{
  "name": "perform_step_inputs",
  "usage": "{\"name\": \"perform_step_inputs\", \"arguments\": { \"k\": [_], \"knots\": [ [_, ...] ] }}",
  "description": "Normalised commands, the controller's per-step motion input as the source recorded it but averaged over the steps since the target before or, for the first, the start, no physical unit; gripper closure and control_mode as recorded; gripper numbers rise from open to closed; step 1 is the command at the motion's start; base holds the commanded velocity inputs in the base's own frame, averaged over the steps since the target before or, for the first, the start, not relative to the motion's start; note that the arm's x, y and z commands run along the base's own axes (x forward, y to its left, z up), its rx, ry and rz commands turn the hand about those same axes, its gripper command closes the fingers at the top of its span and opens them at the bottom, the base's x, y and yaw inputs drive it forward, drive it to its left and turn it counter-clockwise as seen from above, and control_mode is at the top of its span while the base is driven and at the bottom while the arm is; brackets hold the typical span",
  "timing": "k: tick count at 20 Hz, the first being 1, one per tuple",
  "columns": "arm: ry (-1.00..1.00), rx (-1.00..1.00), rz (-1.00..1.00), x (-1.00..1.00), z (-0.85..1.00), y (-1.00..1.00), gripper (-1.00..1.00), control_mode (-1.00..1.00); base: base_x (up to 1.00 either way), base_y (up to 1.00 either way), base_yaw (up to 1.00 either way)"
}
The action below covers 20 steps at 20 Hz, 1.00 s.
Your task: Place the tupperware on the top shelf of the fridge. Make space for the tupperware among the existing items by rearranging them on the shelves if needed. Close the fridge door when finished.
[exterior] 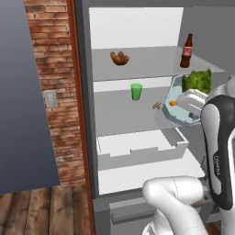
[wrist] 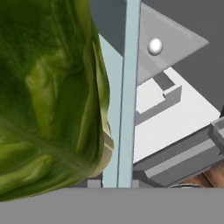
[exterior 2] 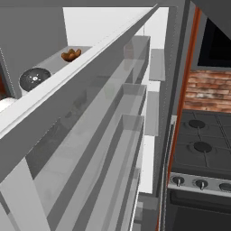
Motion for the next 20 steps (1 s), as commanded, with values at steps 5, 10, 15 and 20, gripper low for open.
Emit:
{"name": "perform_step_inputs", "arguments": {
  "k": [5,10,15,20],
  "knots": [
    [0.04,0.0,0.0,0.17,0.54,0.0,1.0,-1.0,0.0,0.0,0.0],
    [0.01,0.02,0.0,0.24,0.39,0.07,1.0,-1.0,0.0,0.0,0.0],
    [-0.03,0.1,0.0,0.32,0.02,0.12,1.0,-1.0,0.0,0.0,0.0],
    [-0.05,0.12,0.0,0.35,0.0,0.02,1.0,-1.0,0.0,0.0,0.0]
  ]
}}
